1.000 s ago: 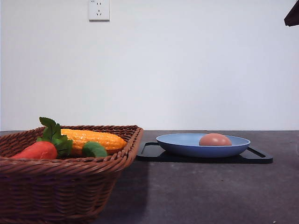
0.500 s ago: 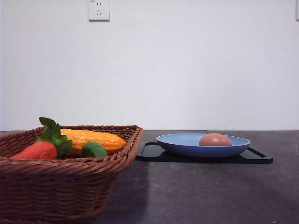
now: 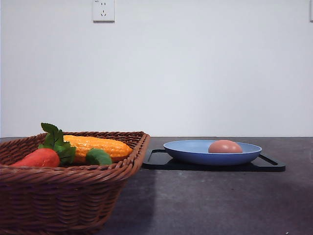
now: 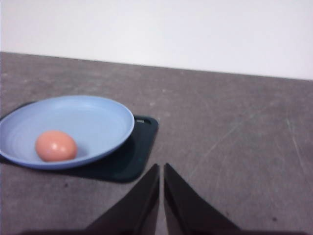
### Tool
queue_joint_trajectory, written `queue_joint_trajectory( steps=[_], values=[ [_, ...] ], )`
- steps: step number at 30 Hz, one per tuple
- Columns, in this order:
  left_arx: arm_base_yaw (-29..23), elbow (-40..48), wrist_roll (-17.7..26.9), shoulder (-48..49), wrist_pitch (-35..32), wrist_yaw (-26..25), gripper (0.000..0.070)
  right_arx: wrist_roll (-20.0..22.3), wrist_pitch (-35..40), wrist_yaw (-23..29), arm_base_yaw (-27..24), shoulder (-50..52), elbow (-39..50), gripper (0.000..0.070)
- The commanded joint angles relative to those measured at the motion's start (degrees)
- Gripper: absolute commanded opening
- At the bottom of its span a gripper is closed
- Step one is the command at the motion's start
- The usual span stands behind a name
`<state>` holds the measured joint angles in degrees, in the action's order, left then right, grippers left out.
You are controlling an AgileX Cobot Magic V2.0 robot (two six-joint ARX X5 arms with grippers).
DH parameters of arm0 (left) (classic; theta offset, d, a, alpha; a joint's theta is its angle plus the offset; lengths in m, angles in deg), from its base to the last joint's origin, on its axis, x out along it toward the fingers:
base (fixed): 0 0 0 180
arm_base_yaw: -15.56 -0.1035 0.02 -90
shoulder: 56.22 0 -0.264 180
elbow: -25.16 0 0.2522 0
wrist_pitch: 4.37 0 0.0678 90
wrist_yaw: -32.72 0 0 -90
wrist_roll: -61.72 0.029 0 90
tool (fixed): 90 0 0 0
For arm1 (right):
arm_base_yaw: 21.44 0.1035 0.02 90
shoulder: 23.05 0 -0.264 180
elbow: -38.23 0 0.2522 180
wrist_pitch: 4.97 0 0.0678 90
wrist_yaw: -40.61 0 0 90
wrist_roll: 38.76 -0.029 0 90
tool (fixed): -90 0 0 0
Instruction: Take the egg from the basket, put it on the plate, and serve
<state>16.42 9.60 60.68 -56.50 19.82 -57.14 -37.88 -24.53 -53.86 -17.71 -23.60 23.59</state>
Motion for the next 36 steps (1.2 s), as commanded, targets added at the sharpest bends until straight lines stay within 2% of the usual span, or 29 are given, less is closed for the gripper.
queue_joint_trajectory(
  steps=[1,7,36],
  values=[
    [-0.1,1.2,-0.2,0.1,0.5,0.0,0.0,-0.9,-0.6,-0.1,0.0,0.4,0.4,0.0],
    [-0.1,1.2,-0.2,0.1,0.5,0.0,0.0,-0.9,-4.4,-0.1,-0.1,0.3,0.4,0.0],
    [-0.1,1.2,-0.2,0.1,0.5,0.0,0.0,-0.9,-3.2,0.1,-0.1,0.3,0.4,0.0]
  ],
)
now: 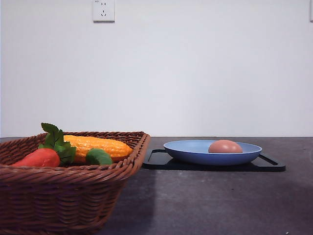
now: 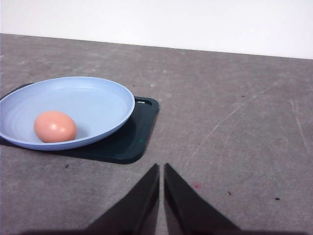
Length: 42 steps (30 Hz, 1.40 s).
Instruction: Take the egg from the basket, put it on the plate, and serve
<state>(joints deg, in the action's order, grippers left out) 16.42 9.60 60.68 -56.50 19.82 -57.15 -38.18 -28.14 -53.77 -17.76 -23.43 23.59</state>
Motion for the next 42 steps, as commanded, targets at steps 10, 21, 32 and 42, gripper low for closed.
queue_joint_trajectory(
  steps=[10,21,32,42],
  values=[
    [-0.1,1.2,-0.2,0.1,0.5,0.0,0.0,-0.6,0.4,0.0,0.1,0.2,0.4,0.0],
    [-0.1,1.2,-0.2,0.1,0.5,0.0,0.0,-0.6,0.4,0.1,0.0,0.2,0.4,0.0],
    [-0.1,1.2,-0.2,0.1,0.4,0.0,0.0,-0.6,0.4,0.1,0.0,0.2,0.4,0.0],
    [-0.1,1.2,-0.2,0.1,0.4,0.0,0.0,-0.6,0.4,0.1,0.0,0.2,0.4,0.0]
  ],
)
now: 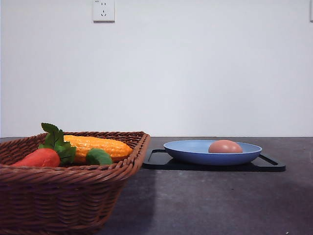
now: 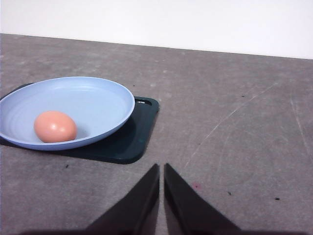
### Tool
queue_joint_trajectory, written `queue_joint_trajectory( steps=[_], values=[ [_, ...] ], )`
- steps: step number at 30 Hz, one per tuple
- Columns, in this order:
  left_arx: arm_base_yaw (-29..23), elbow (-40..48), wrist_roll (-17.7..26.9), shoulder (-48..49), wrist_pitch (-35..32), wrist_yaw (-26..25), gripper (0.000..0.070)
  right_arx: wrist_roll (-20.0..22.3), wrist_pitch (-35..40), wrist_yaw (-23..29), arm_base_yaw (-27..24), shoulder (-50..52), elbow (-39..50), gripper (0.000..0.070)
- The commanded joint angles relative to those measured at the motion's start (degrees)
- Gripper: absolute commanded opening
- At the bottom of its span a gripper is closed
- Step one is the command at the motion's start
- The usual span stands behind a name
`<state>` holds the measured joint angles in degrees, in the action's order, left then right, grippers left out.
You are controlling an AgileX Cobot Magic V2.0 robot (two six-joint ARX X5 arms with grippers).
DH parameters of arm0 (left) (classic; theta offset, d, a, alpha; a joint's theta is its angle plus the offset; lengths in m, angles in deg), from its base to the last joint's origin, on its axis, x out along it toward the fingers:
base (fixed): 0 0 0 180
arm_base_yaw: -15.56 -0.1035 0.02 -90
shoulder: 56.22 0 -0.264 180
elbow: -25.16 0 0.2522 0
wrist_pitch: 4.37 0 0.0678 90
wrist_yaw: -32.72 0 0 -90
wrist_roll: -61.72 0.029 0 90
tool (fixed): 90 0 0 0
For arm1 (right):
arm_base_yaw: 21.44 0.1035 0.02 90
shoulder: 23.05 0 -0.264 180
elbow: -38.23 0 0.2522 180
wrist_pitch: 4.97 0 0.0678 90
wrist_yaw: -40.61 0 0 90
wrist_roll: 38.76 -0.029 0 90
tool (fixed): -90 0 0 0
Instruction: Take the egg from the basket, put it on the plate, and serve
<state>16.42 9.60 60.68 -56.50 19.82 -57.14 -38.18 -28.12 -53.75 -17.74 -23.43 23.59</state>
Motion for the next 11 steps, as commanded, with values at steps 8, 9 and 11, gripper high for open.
queue_joint_trajectory(
  steps=[8,9,11],
  values=[
    [-0.1,1.2,-0.2,0.1,0.5,0.0,0.0,-0.6,0.4,0.0,0.0,0.2,0.4,0.0],
    [-0.1,1.2,-0.2,0.1,0.5,0.0,0.0,-0.6,0.4,0.0,0.0,0.2,0.4,0.0],
    [-0.1,1.2,-0.2,0.1,0.5,0.0,0.0,-0.6,0.4,0.0,0.0,0.2,0.4,0.0]
  ],
)
